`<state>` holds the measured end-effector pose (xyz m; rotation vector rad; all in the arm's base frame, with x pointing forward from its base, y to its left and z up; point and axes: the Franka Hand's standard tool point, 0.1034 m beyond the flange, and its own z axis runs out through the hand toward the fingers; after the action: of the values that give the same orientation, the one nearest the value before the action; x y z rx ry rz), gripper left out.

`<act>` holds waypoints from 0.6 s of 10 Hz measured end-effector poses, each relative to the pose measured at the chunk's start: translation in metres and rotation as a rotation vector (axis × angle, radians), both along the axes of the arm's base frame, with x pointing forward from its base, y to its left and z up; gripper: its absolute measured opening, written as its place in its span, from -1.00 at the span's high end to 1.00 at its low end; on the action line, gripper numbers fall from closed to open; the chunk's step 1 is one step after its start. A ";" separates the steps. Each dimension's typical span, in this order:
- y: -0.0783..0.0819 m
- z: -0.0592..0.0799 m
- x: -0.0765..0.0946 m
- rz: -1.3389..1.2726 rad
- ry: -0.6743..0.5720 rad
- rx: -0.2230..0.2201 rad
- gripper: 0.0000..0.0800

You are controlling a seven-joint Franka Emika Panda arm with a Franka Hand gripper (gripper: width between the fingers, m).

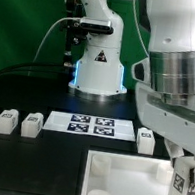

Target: Assemble one leg

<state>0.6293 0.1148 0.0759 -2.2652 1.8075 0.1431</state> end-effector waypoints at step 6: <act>0.003 0.000 0.000 -0.151 0.034 0.030 -0.33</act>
Offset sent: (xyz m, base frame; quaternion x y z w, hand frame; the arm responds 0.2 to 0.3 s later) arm 0.0000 0.0000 0.0000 0.0000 0.0000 0.0000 1.0000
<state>0.6292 0.1180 0.0761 -2.1088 1.9712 0.1810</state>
